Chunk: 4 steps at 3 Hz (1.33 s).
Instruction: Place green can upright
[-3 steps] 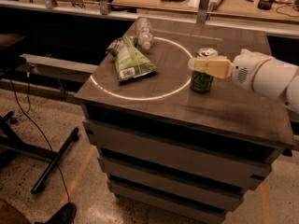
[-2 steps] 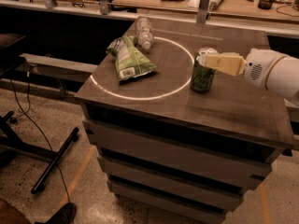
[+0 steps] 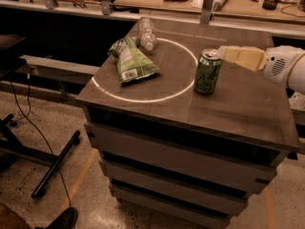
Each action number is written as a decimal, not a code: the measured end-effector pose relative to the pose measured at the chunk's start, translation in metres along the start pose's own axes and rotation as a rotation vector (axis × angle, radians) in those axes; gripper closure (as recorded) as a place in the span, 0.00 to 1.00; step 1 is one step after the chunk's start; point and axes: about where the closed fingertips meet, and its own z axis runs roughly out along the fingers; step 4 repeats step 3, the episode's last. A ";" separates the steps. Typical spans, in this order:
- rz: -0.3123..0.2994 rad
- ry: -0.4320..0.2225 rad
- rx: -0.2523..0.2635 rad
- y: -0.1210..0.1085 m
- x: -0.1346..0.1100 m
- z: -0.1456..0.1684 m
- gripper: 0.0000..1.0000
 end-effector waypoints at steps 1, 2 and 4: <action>0.107 -0.004 -0.060 0.010 0.009 0.009 0.00; 0.202 0.025 -0.141 0.033 0.018 0.004 0.00; 0.222 0.021 -0.146 0.037 0.015 0.002 0.00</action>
Offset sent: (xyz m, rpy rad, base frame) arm 0.0170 -0.0087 0.0060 0.0867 0.0685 -0.0959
